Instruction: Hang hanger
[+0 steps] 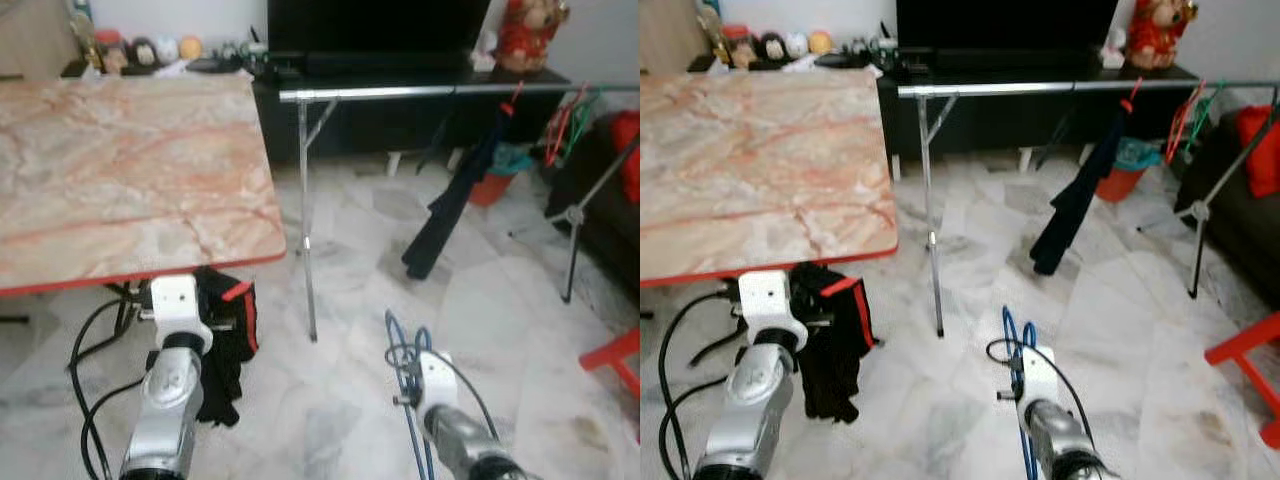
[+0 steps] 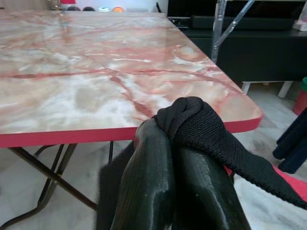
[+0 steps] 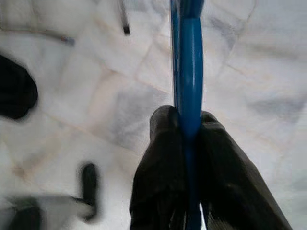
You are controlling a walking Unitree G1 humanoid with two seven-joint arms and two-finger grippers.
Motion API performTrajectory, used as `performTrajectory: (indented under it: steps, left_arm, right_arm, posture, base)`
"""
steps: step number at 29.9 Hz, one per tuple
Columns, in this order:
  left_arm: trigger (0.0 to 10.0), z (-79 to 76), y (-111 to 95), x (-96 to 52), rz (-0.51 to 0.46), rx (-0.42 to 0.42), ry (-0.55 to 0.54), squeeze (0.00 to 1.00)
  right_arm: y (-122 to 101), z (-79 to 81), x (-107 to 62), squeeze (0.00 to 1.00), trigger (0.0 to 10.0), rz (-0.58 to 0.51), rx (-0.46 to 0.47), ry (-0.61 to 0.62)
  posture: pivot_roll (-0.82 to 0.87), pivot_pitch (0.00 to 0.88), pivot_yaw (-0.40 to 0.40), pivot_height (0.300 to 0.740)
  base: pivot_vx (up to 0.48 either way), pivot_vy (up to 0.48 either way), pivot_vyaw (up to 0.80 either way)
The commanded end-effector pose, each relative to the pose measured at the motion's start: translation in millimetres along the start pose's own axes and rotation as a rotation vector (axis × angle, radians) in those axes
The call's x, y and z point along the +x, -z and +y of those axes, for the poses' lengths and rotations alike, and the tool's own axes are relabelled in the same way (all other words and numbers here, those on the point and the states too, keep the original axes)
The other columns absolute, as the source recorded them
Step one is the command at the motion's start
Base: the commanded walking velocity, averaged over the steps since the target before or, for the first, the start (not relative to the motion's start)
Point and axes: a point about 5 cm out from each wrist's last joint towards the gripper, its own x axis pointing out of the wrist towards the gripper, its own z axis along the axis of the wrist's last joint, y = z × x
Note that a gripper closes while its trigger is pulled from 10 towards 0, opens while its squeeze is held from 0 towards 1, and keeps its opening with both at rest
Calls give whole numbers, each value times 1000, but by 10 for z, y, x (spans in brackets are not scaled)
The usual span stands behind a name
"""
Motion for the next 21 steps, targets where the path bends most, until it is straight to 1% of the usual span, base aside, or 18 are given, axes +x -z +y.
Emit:
performTrajectory:
  steps: [1,2,3,4,7,10,13,14,15,16,19,21]
  left_arm:
    - [10000,-22,-106,38,-43,-6,0,0]
    - [10000,-21,-111,39,-45,-8,-1,0]
    - [10000,-21,-111,39,-45,-8,-1,0]
    - [10000,-18,-117,41,-46,-13,-5,0]
    - [10000,-22,-120,42,-46,-15,-6,0]
    - [10000,-47,-114,49,-44,-14,3,0]
    - [10000,-53,-116,54,-45,-15,5,0]
    - [10000,-58,-120,58,-46,-16,5,0]
    - [10000,-58,-122,58,-47,-16,4,0]
    - [10000,-57,-125,57,-48,-15,4,0]
    - [10000,-55,-126,59,-48,-15,3,0]
    - [10000,-57,-125,59,-48,-11,5,0]
  right_arm:
    - [45,-9,-4,0,10000,11,-95,1]
    - [88,12,-7,0,10000,13,-73,-7]
    - [88,12,-7,0,10000,13,-73,-7]
    - [174,38,-15,0,10000,26,-62,-16]
    - [239,61,-22,0,10000,37,-72,-28]
    - [310,98,-31,0,10000,45,-88,-49]
    - [322,94,-33,0,10000,45,-99,-42]
    - [310,76,-34,0,10000,31,-127,-29]
    - [292,49,-34,0,10000,20,-113,-16]
    - [274,17,-34,0,10000,13,-92,-3]
    - [272,6,-34,0,10000,14,-101,-5]
    - [274,-22,-37,0,10000,10,-87,5]
  posture:
    - [35,0,-55,740]
    - [35,0,-55,740]
    - [35,0,-55,740]
    - [35,0,-55,740]
    - [35,0,-55,740]
    - [35,0,-55,740]
    - [35,0,-55,740]
    - [35,0,-55,740]
    - [46,0,-61,740]
    - [46,0,-61,740]
    - [44,0,-59,740]
    - [48,0,-60,740]
  base:
    - [0,0,0]
    - [0,0,800]
    - [0,0,800]
    - [0,240,800]
    - [0,254,800]
    - [0,286,0]
    - [0,280,0]
    - [0,281,0]
    - [0,281,0]
    - [0,281,800]
    - [0,285,800]
    - [0,289,800]
